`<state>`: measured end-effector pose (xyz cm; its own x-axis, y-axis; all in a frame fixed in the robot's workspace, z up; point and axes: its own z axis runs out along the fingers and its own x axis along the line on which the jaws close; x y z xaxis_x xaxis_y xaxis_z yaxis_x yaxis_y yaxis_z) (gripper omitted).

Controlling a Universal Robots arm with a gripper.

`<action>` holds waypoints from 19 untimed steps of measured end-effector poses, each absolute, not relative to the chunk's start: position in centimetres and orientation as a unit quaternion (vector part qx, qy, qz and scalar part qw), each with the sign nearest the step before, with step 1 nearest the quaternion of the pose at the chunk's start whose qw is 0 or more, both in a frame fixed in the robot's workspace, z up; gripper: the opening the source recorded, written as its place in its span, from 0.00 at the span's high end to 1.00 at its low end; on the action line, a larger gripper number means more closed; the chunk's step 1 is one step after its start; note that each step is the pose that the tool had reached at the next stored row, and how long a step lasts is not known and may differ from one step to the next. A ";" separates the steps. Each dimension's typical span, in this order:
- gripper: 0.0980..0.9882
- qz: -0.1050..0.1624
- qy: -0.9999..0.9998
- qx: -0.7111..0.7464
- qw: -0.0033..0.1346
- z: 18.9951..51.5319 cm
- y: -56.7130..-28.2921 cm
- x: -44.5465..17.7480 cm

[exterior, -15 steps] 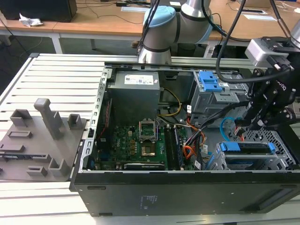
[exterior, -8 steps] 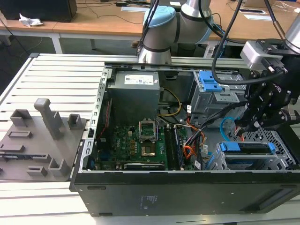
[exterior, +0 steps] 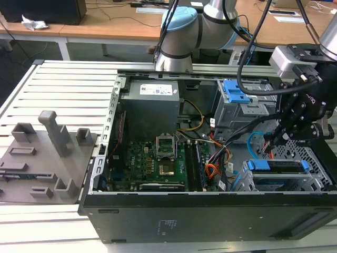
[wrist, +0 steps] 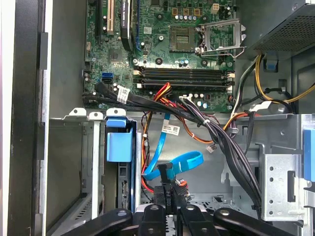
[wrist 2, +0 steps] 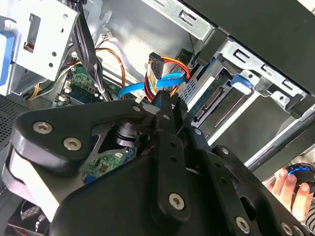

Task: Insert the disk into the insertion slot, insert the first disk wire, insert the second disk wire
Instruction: 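Insert the first disk wire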

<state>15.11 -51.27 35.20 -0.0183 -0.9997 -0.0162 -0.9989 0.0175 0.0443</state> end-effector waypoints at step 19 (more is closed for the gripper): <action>0.91 -0.022 -0.713 0.701 0.010 35.2 -52.1 15.9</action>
<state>15.89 -52.13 35.20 -0.0183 -0.9997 -0.0161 -0.9988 0.0175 0.0450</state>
